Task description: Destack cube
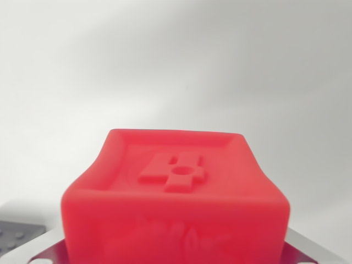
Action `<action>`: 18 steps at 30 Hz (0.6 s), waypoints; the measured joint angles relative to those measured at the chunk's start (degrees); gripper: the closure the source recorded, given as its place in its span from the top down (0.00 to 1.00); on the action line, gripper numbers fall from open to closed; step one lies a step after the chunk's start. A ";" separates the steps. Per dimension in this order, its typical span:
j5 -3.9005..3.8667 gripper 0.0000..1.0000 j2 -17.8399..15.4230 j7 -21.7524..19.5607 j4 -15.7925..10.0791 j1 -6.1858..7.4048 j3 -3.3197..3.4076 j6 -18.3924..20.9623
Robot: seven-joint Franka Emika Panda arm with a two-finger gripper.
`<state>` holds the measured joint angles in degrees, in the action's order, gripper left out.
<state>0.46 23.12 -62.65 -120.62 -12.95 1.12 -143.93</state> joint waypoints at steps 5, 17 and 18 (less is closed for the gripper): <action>0.01 0.00 0.67 1.04 0.82 -0.81 0.00 0.15; 0.02 0.00 2.23 3.63 2.90 -2.81 0.00 0.68; 0.02 0.00 2.38 3.87 3.10 -2.98 0.00 0.73</action>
<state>0.49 25.50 -58.78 -117.52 -15.93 1.13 -143.20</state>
